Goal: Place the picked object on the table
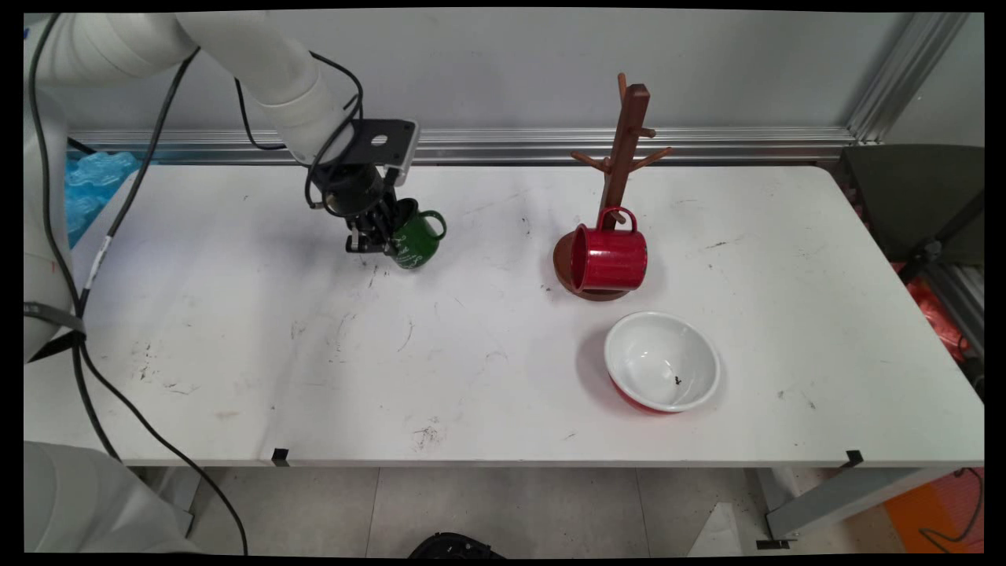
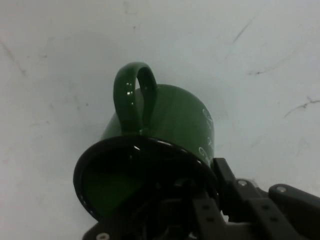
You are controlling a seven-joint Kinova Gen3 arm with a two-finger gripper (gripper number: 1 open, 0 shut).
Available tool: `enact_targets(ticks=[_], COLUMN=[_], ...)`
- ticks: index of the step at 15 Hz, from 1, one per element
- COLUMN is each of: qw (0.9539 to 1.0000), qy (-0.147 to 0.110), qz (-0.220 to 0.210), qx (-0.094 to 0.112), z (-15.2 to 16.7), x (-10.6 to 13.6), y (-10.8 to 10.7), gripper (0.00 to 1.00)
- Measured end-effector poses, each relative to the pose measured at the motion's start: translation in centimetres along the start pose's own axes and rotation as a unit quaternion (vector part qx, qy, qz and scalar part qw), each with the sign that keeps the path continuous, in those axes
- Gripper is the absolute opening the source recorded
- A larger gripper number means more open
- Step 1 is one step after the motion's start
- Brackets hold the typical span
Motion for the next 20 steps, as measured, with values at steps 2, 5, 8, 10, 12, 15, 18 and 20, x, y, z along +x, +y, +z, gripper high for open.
enact_targets(ticks=[2, 5, 8, 10, 12, 15, 18, 20], qw=[1.0, 0.9999, 0.9998, 0.9998, 0.9998, 0.9997, 0.9997, 0.9997], qy=[-0.005, -0.012, -0.017, -0.021, -0.021, -0.023, -0.023, -0.023], qz=[0.0, 0.0, 0.001, 0.001, 0.002, 0.002, 0.003, 0.003], qx=[0.001, 0.002, 0.004, 0.003, 0.004, 0.005, 0.006, 0.007], z=[0.7, 1.6, 2.4, 2.9, 3.2, 3.6, 3.8, 3.9], x=[0.1, 0.1, 0.2, 0.3, 0.4, 0.5, 0.6, 0.8], y=[0.0, 0.0, 0.0, 0.0, -0.1, 0.0, -0.1, -0.1], gripper=[0.0, 0.0, 0.0, 0.0, 1.0, 1.0, 1.0, 1.0])
